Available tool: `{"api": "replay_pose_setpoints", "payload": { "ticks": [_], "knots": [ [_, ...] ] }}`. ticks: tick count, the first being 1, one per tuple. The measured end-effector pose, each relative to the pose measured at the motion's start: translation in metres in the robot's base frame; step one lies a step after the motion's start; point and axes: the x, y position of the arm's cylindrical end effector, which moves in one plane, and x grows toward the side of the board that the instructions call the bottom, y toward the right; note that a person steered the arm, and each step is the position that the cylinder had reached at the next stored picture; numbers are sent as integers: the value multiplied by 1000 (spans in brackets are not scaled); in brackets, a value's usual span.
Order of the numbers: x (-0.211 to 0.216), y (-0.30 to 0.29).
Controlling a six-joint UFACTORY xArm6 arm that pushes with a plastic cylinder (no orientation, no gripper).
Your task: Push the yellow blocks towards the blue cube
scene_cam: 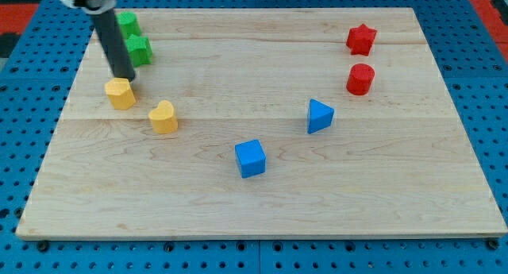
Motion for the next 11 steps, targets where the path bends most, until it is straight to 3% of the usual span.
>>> {"api": "replay_pose_setpoints", "payload": {
  "ticks": [1,3,4,5,7,9,11],
  "knots": [
    [20,-23],
    [50,13],
    [19,-6],
    [27,59],
    [103,120],
    [132,96],
    [94,87]
  ]
}}
